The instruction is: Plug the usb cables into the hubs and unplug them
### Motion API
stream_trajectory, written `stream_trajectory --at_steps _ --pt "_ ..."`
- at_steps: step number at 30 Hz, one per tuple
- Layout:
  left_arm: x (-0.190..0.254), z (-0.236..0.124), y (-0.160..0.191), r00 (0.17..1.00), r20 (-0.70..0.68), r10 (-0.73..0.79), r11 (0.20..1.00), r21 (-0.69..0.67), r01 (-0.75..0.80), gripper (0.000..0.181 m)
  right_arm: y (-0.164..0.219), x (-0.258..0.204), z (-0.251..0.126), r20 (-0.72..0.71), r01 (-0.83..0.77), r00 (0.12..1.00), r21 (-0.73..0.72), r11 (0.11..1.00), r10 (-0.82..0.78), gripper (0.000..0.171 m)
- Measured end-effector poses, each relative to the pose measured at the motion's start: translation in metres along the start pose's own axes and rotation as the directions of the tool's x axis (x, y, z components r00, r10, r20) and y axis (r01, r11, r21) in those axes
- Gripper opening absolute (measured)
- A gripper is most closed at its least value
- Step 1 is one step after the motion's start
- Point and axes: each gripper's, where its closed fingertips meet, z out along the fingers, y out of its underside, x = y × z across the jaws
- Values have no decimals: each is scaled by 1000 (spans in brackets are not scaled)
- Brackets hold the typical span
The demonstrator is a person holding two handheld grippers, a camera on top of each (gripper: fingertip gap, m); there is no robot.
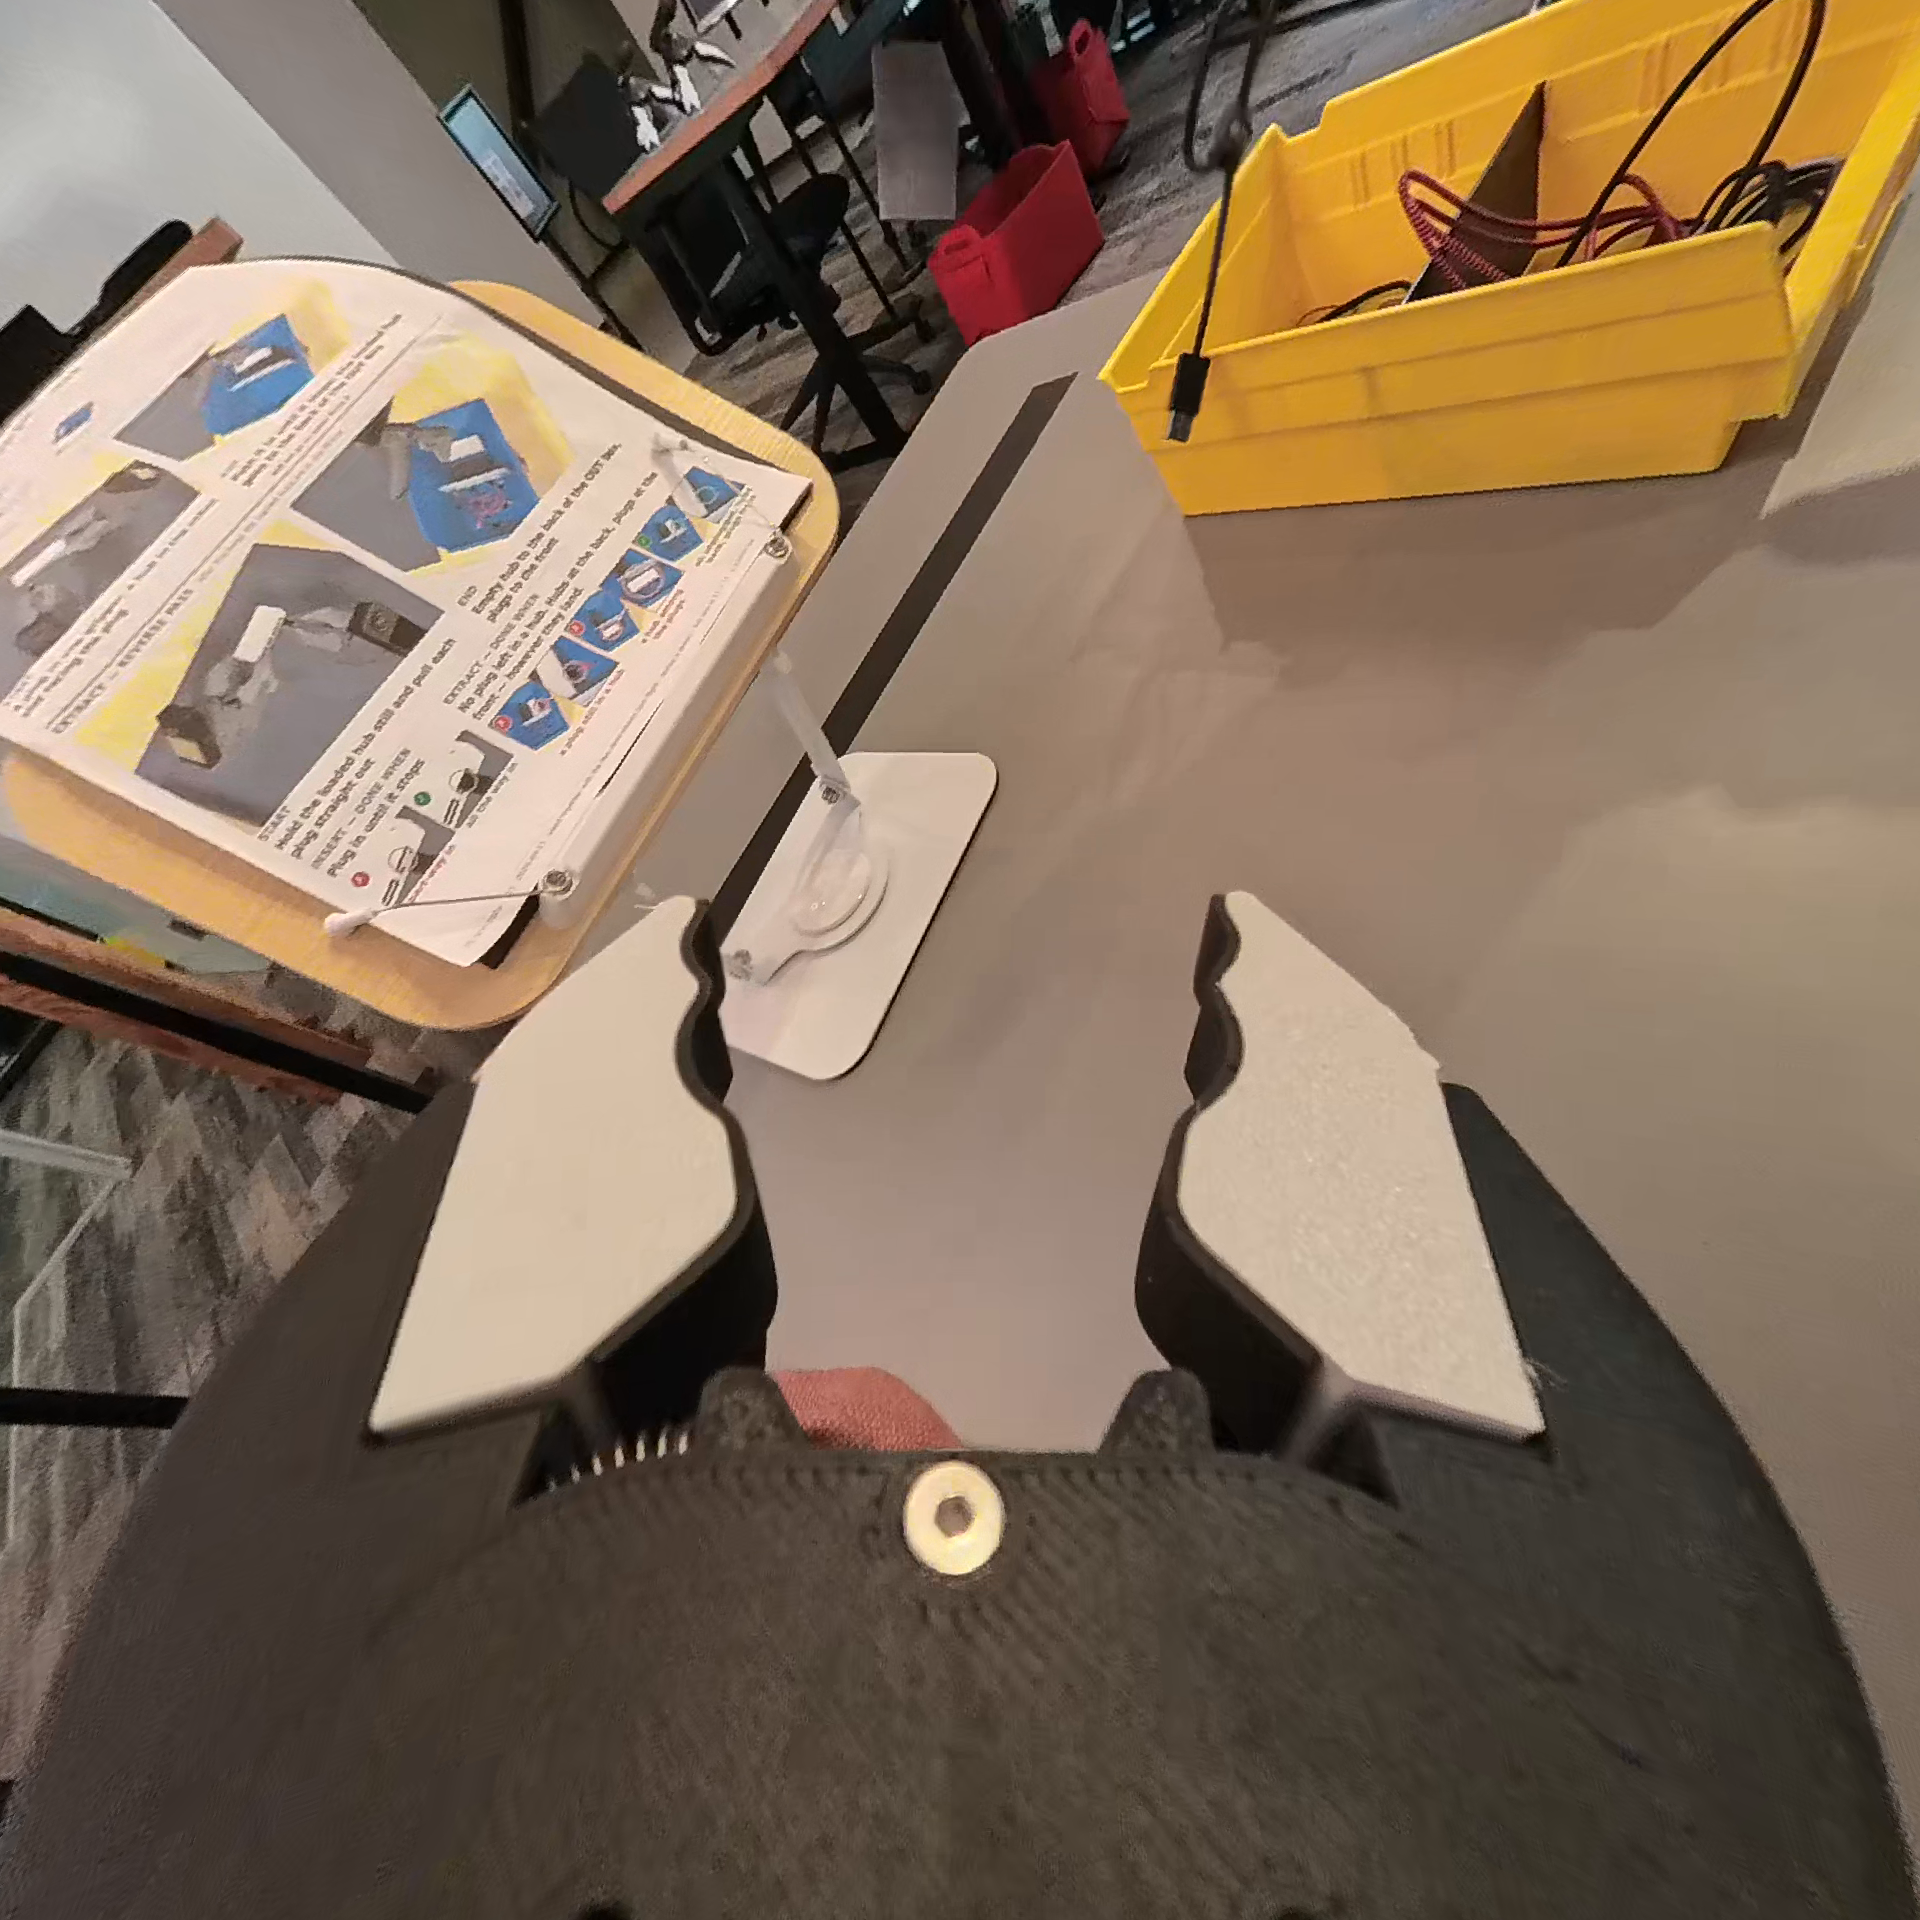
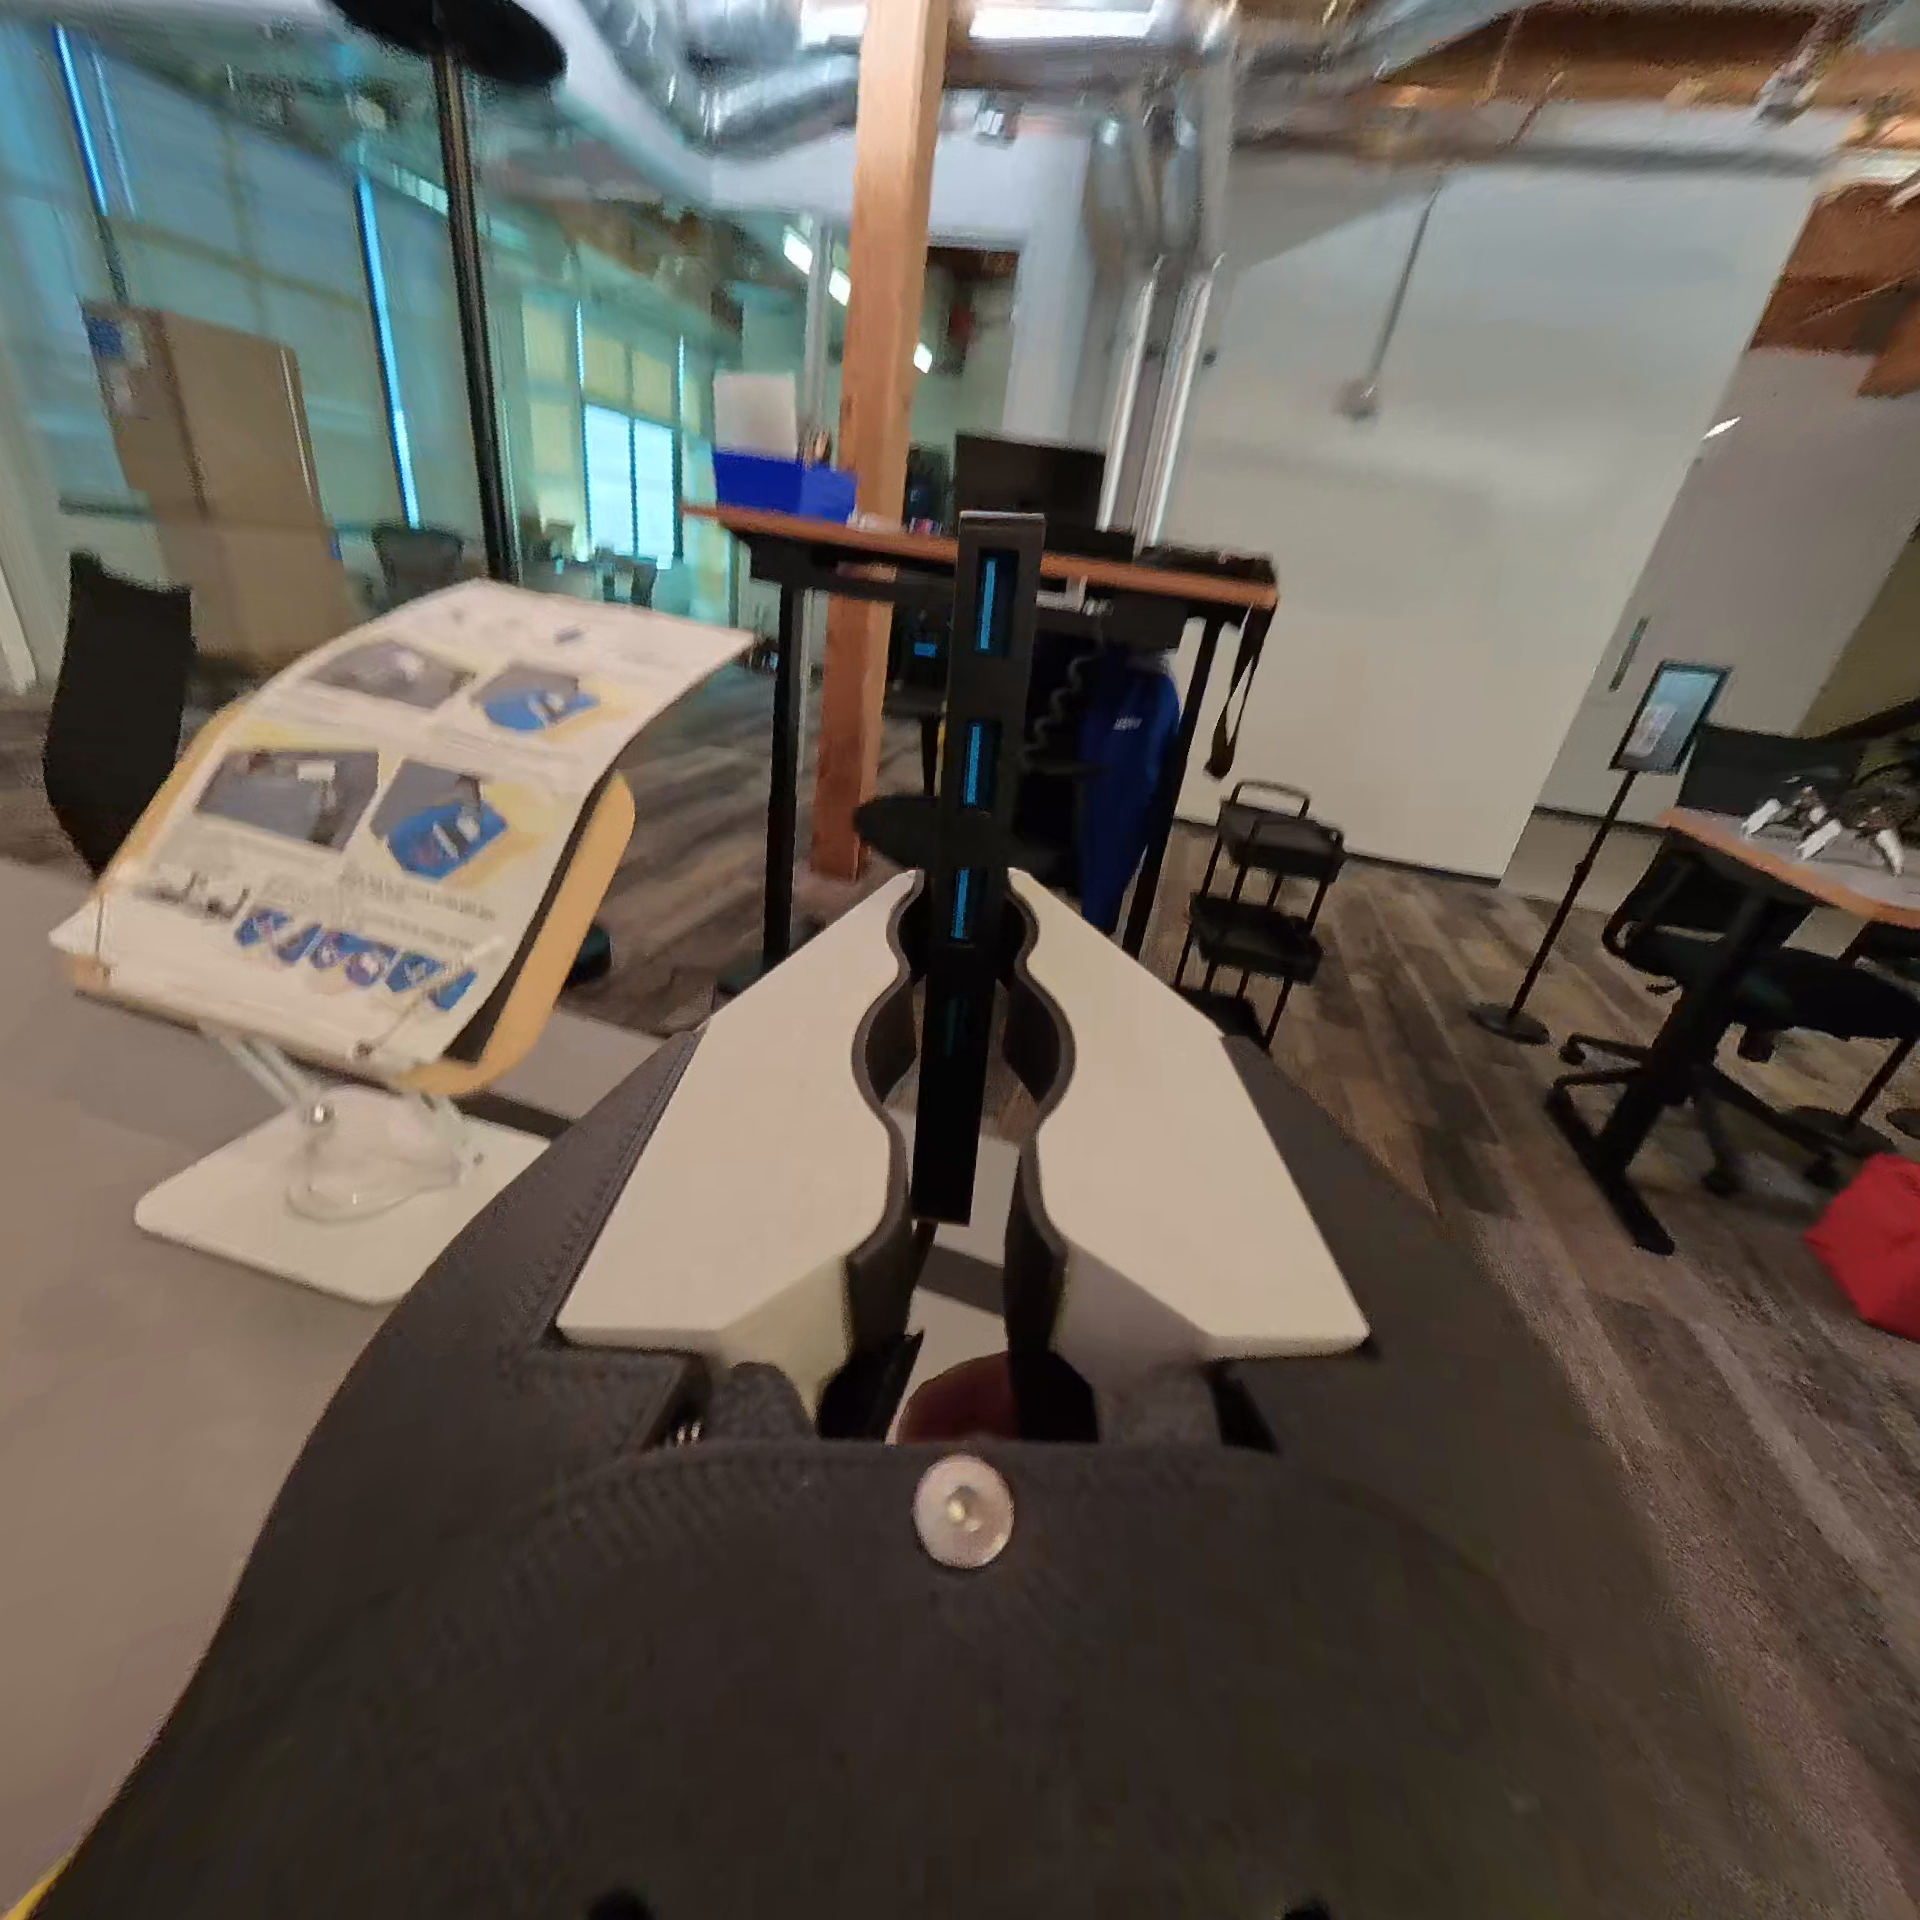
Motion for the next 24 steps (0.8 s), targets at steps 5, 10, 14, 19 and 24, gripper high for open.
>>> stream_trajectory --at_steps 5,10,14,19,24 --pt "-10 -11 7 1000 24 -16 1000 -19 16 86 -23 11 -11 -31 -19 999 79 997 22 8" --pt "-15 -14 8 999 33 -25 999 -22 26 86 -48 -18 1 108 -69 993 151 986 53 8" --pt "-12 -9 8 1000 22 -22 999 -35 23 86 -88 -93 34 292 -16 956 161 987 -32 8" --pt "-8 -4 8 1000 23 -5 999 -54 6 86 -133 -147 74 340 78 930 194 978 -142 8" --pt "-9 -10 14 999 18 -43 998 -40 44 86 -154 -149 85 342 14 935 215 976 -89 8"
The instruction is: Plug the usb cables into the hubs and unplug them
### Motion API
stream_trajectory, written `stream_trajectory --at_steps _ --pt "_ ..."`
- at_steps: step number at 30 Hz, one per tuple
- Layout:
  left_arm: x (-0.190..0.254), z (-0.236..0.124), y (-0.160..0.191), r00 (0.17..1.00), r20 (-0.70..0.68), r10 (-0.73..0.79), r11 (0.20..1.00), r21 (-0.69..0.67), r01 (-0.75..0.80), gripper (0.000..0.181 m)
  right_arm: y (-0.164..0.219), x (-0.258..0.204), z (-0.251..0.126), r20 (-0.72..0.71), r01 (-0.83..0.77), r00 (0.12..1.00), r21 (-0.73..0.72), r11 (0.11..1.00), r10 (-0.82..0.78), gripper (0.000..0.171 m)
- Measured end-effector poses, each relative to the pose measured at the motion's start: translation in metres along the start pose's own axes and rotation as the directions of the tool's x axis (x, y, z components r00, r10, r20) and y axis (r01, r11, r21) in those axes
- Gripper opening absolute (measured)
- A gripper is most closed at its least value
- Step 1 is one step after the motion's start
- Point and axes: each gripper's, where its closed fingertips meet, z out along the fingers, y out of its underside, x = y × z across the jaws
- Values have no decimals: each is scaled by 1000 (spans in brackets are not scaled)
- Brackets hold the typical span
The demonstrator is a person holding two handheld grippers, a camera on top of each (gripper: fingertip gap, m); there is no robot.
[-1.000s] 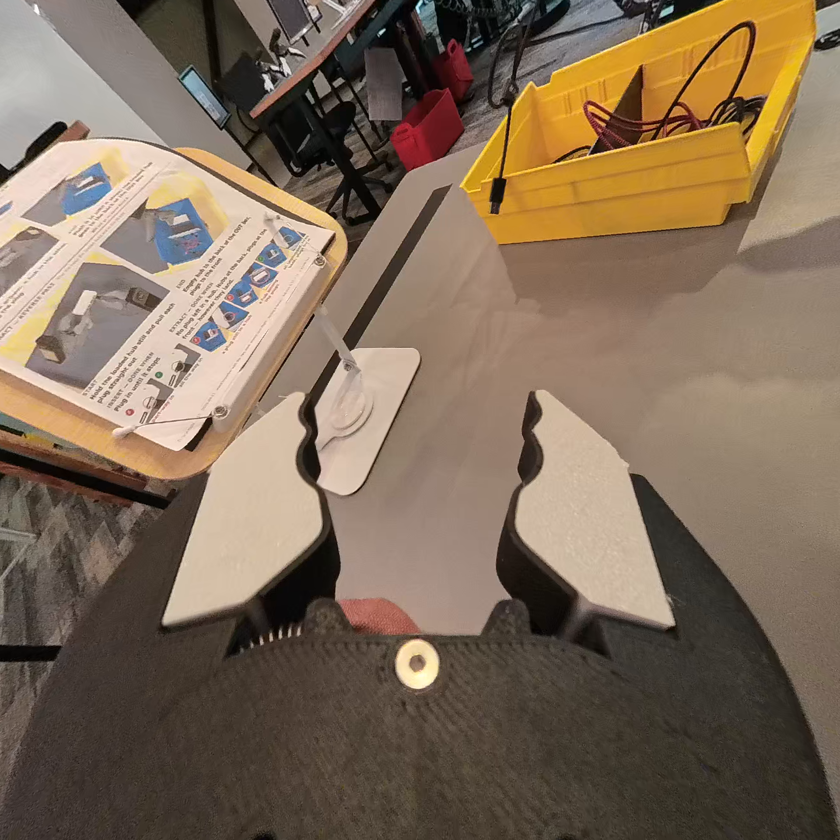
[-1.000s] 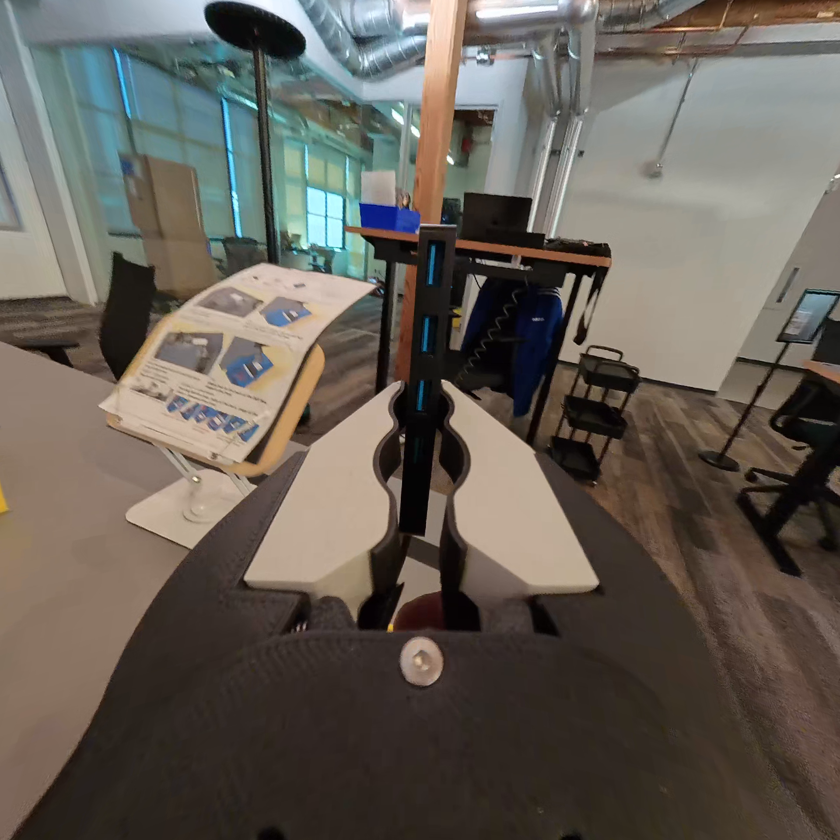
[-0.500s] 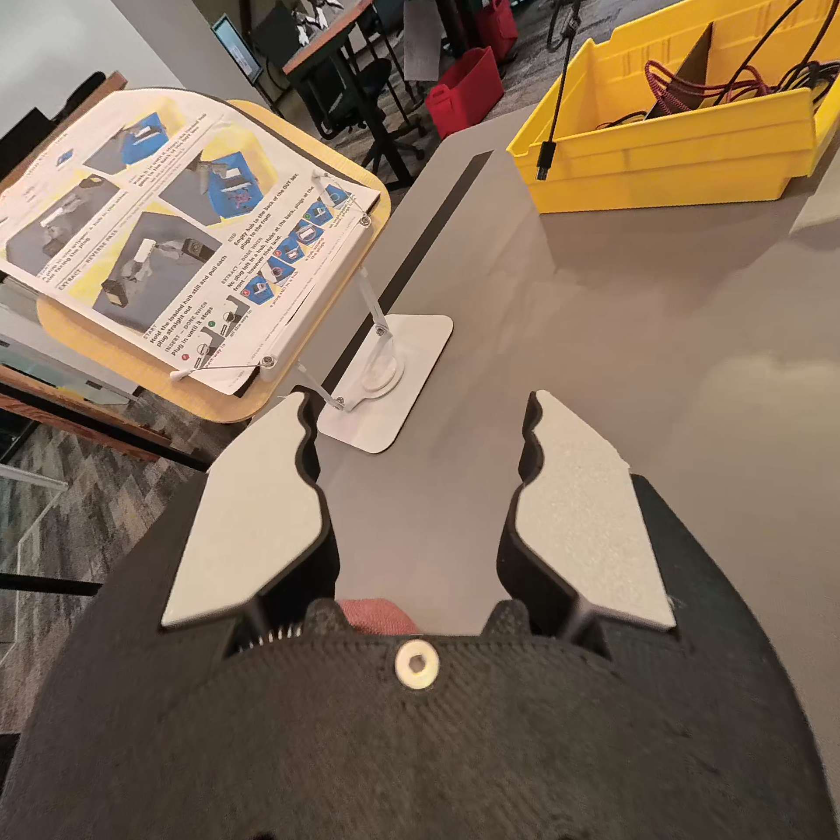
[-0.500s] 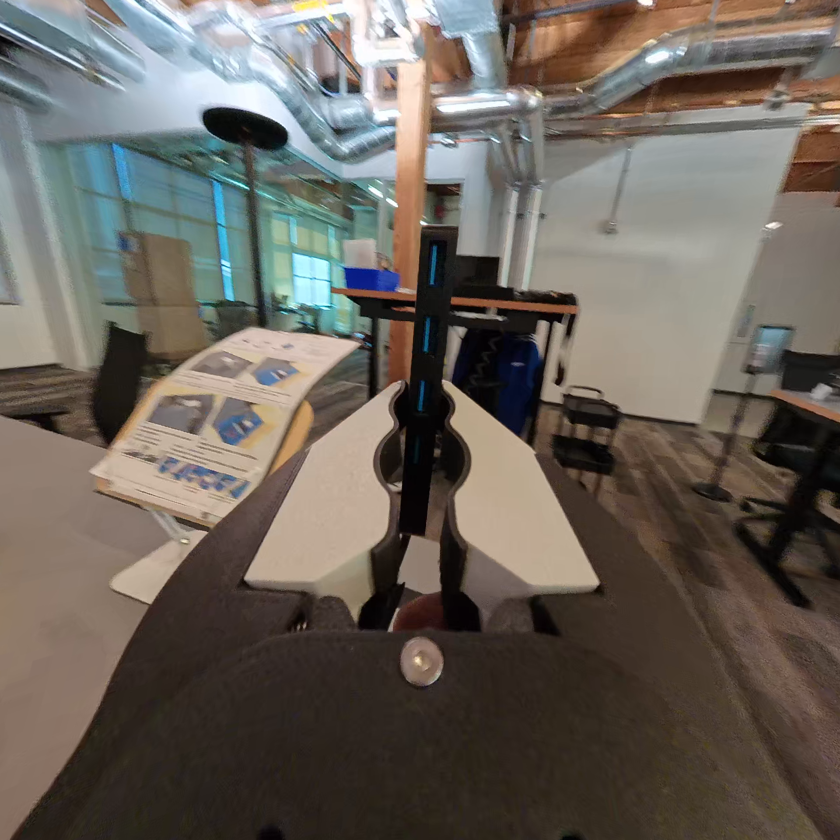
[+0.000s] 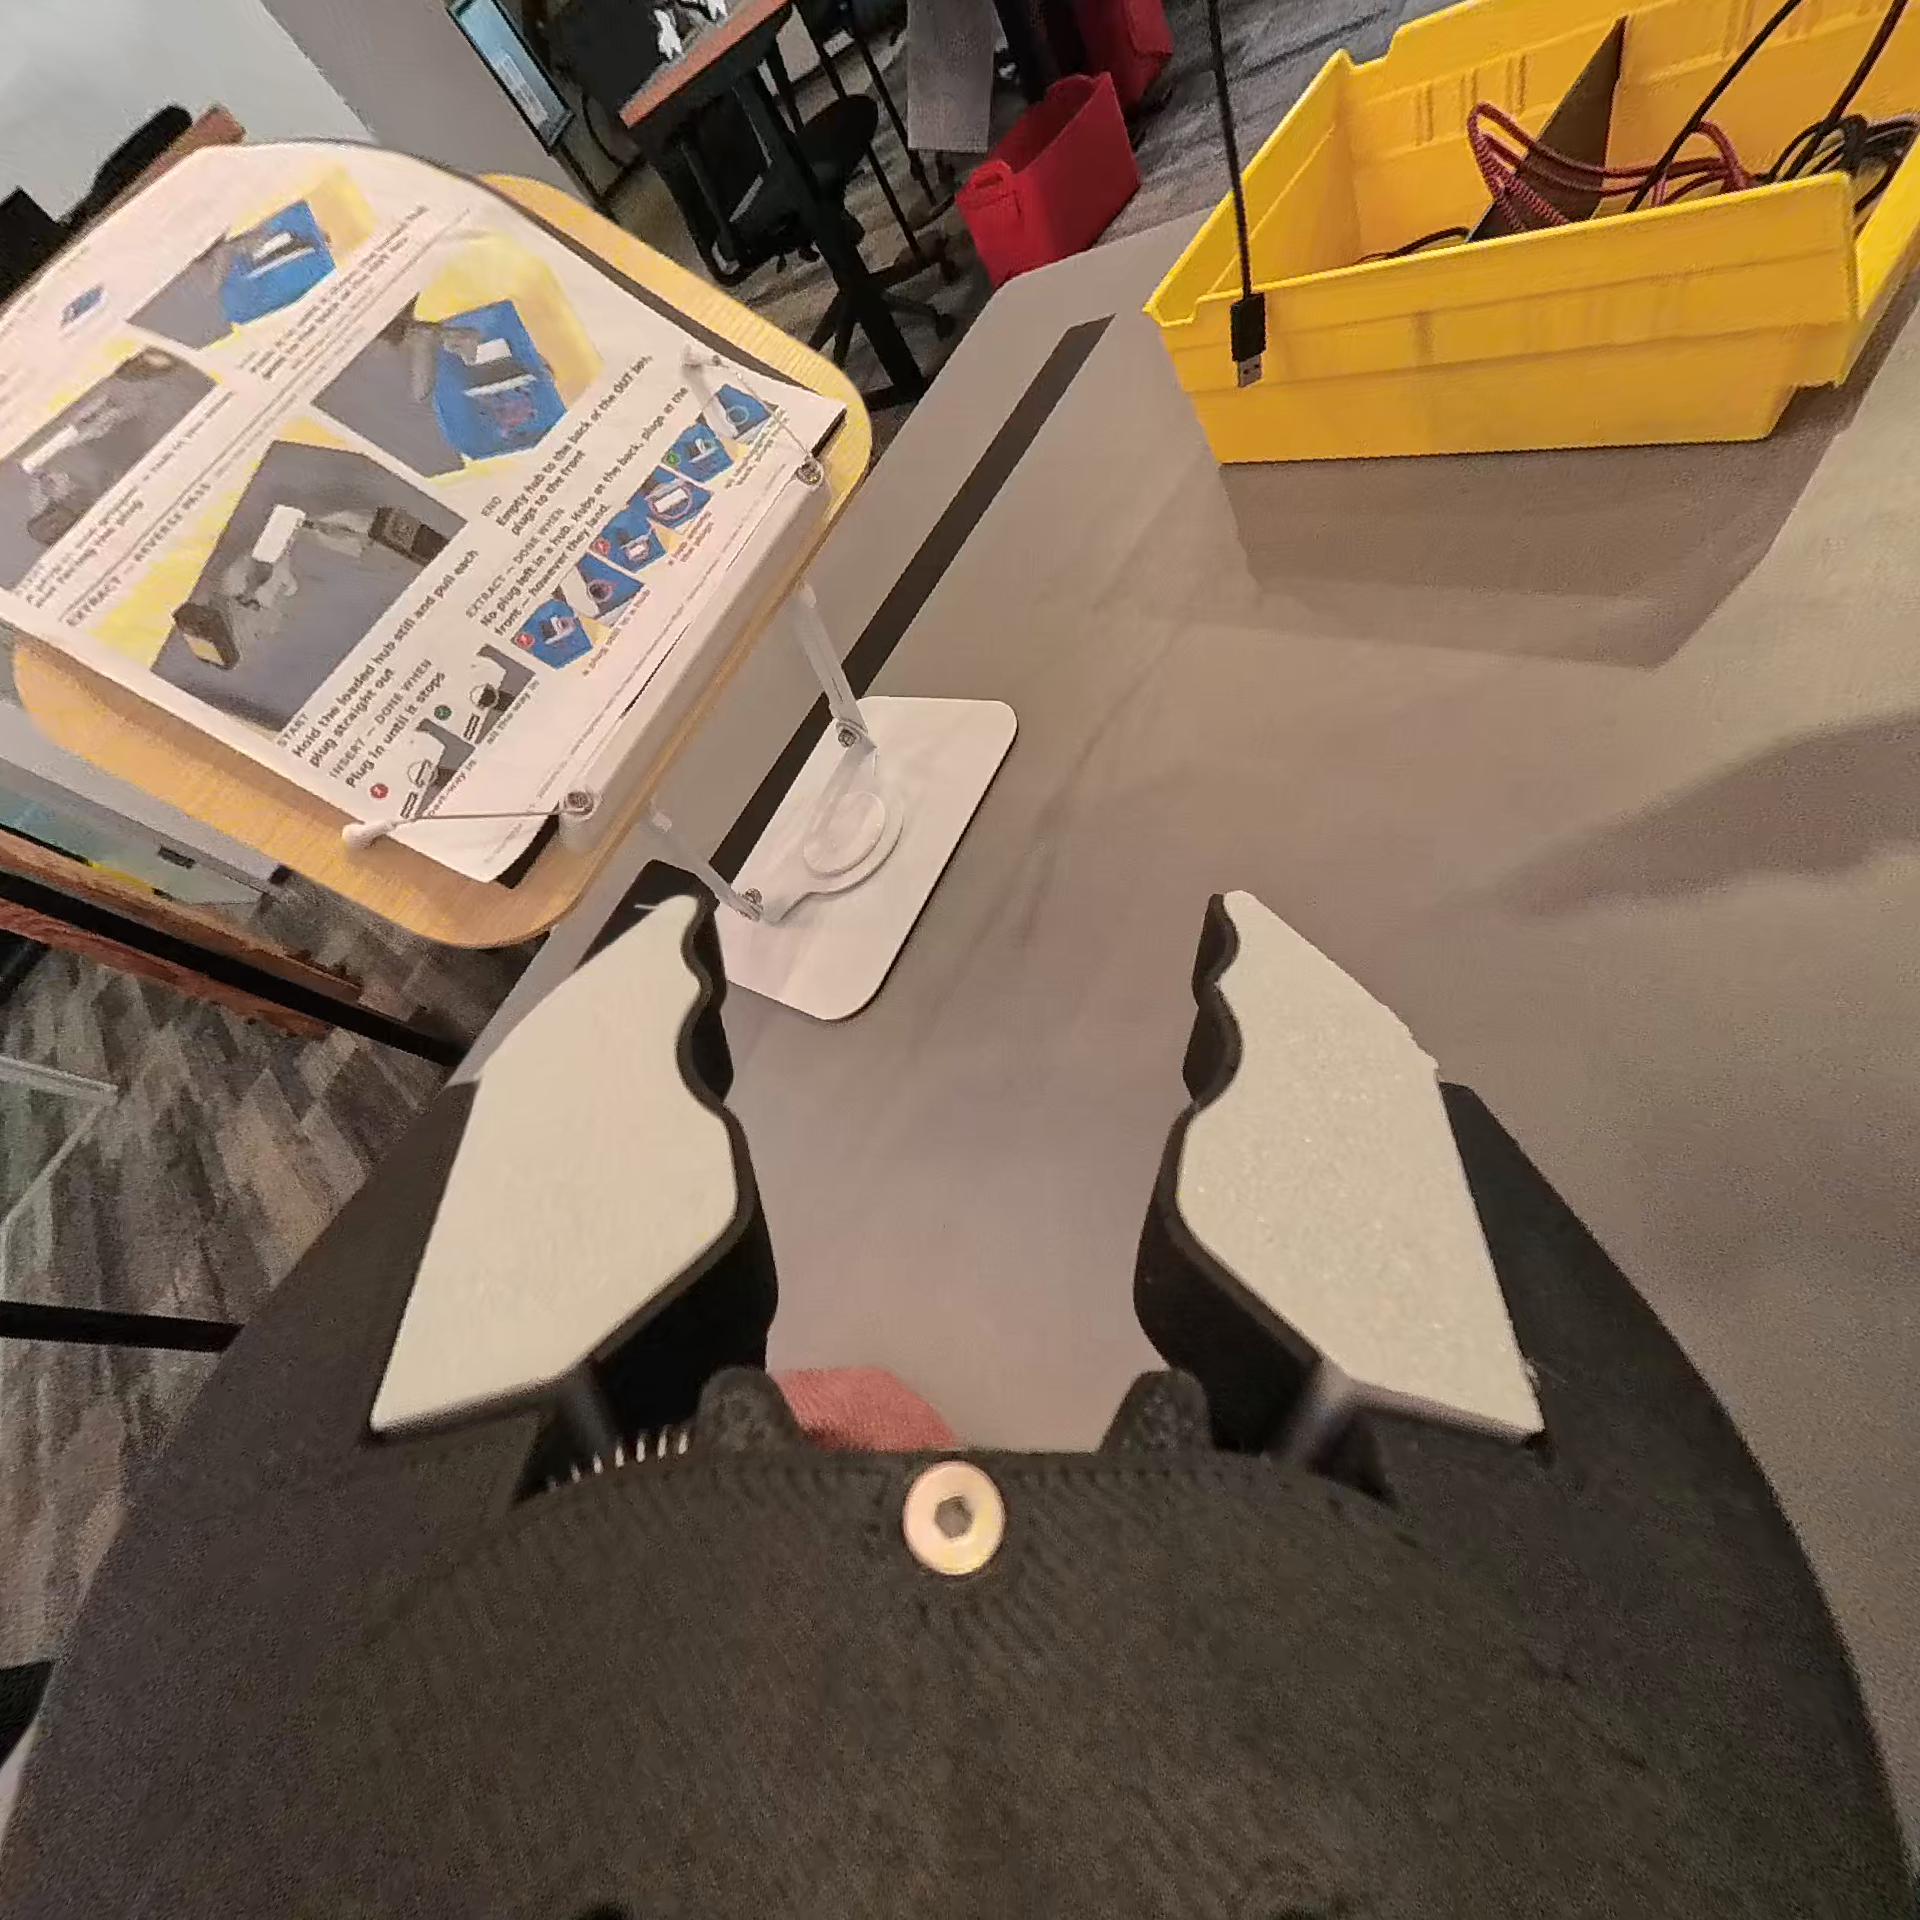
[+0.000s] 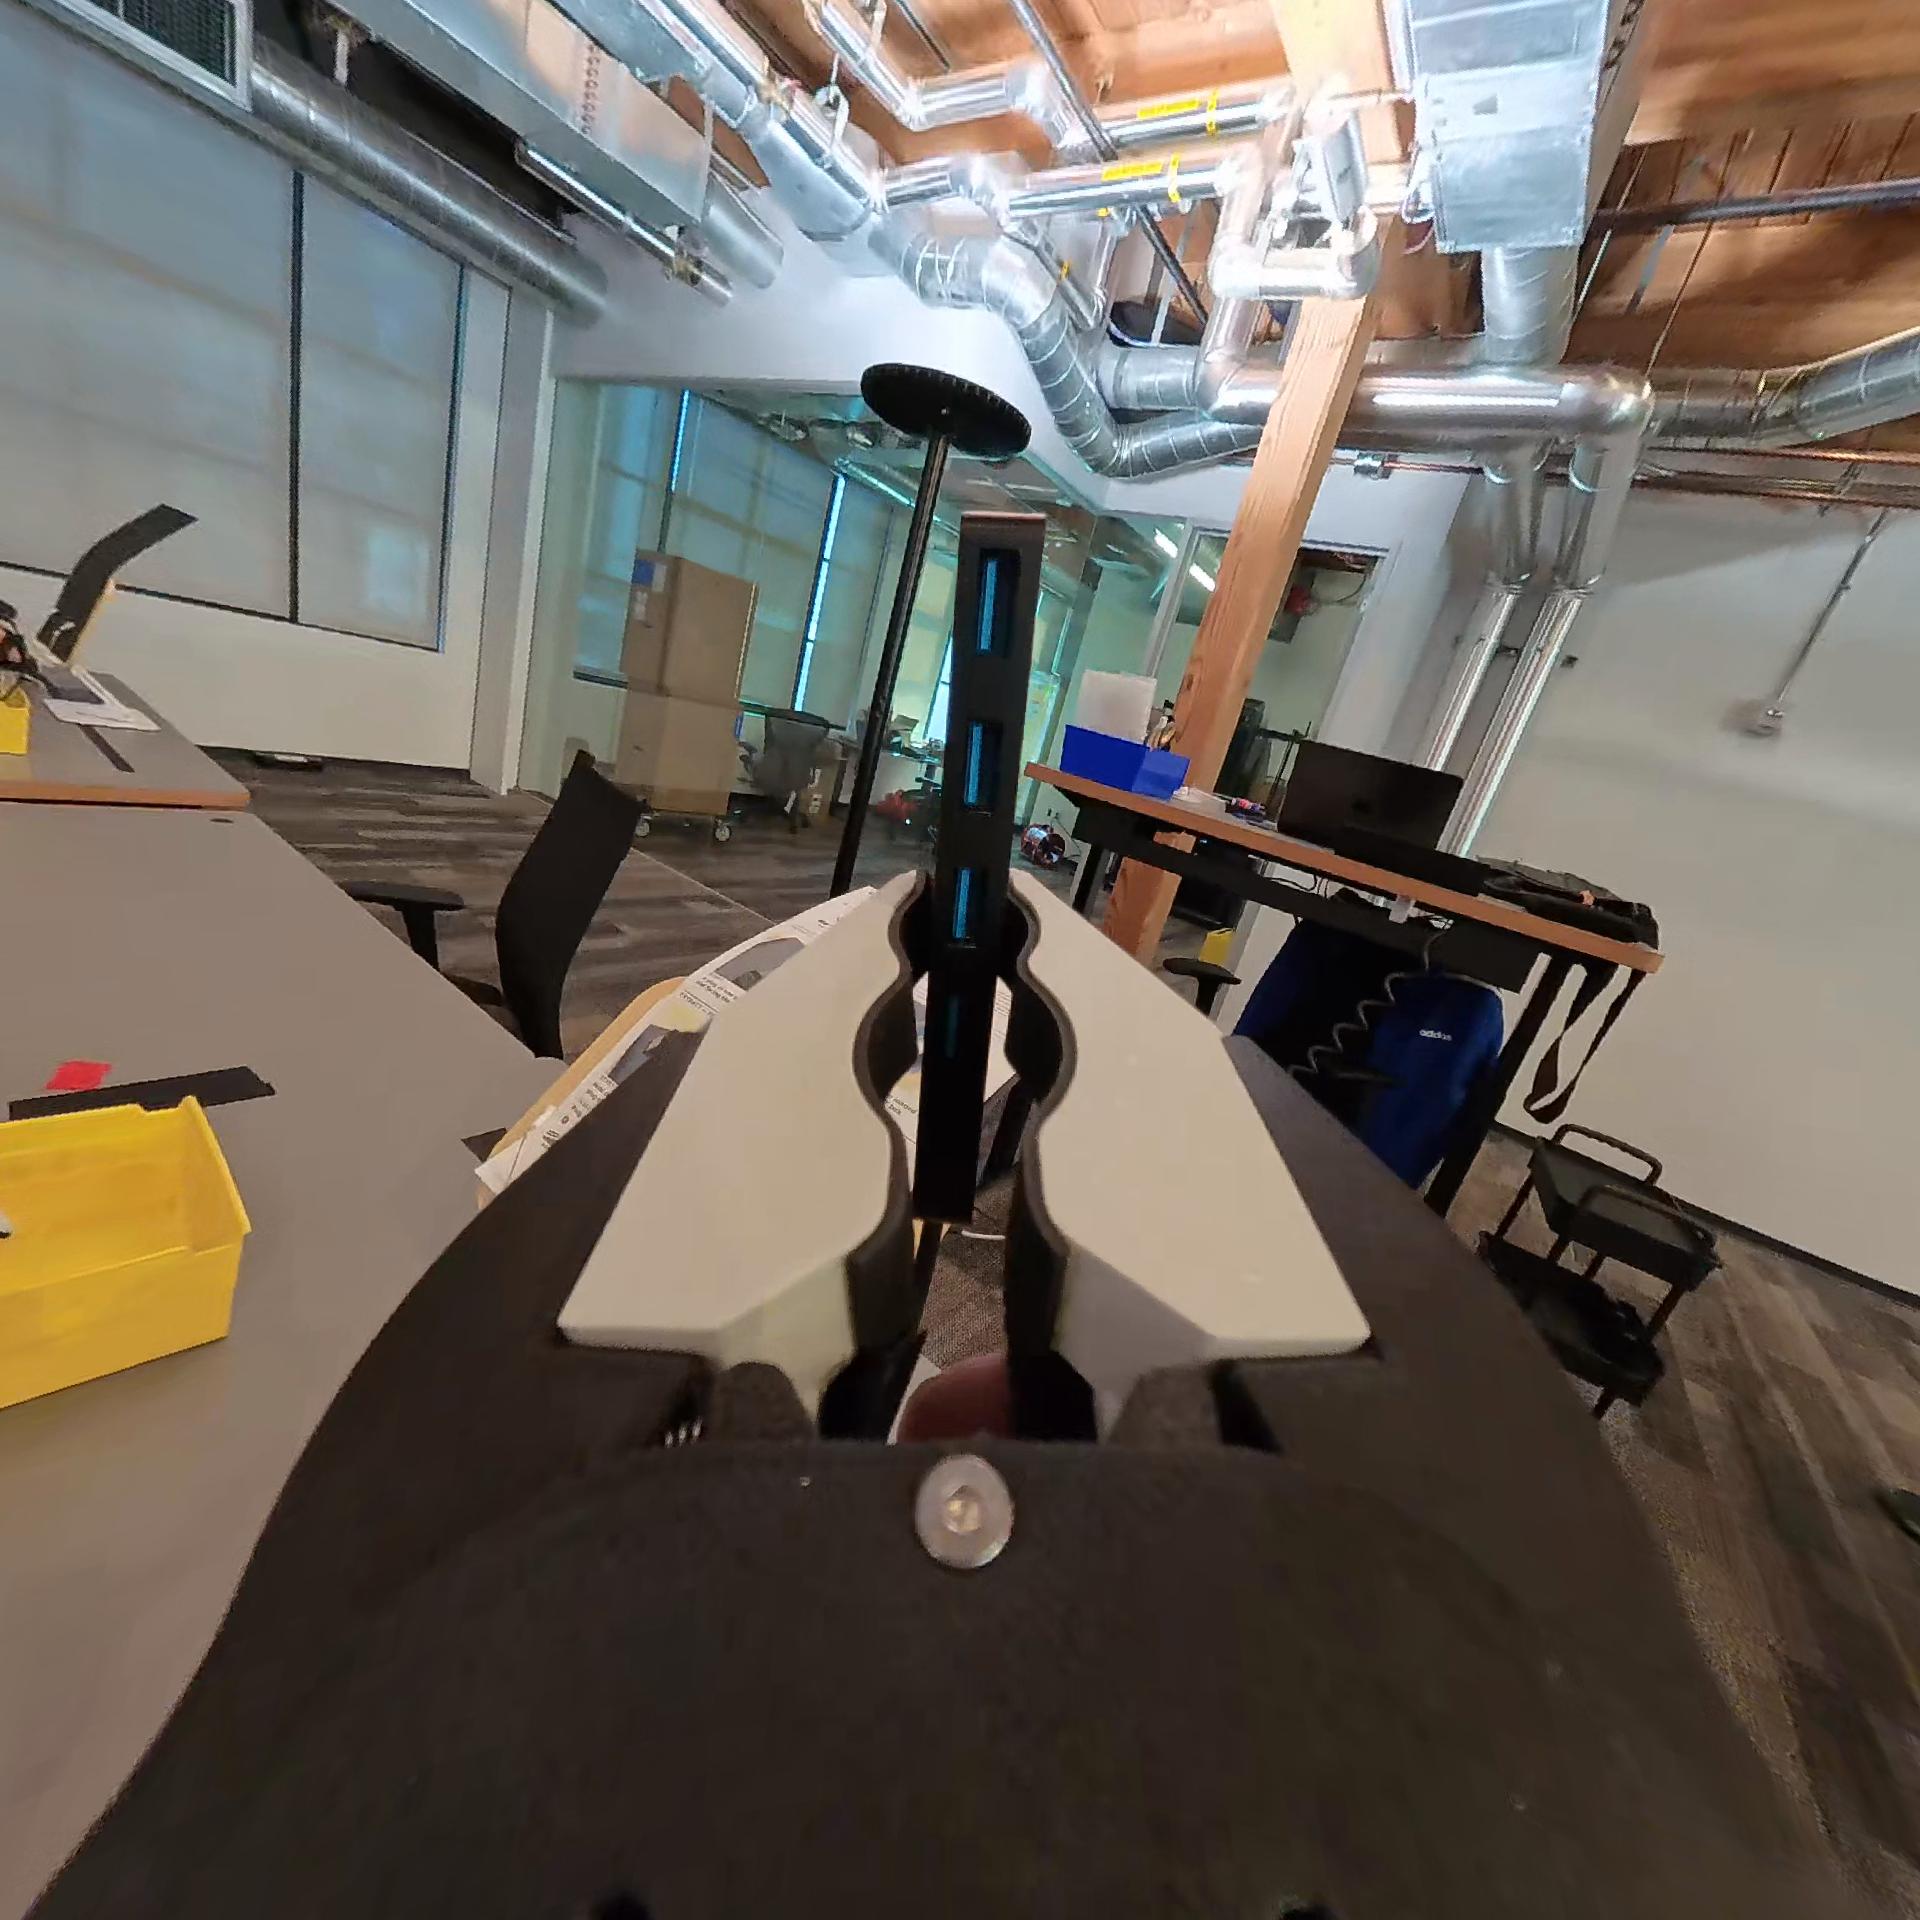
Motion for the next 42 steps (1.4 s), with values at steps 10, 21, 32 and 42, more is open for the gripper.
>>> stream_trajectory --at_steps 10,21,32,42 --pt "5 12 1 1000 -22 -21 1000 5 21 85 11 -102 93 242 11 970 -29 1000 -4 8" --pt "10 8 15 996 -59 -69 997 17 70 85 -27 -20 44 32 38 999 -64 997 -36 9" --pt "23 14 16 995 -74 -67 998 0 67 85 -7 14 -10 -59 66 996 -106 992 -73 8" --pt "6 1 18 998 -24 -50 998 -29 49 85 190 6 -49 -7 -9 1000 -508 861 6 8"
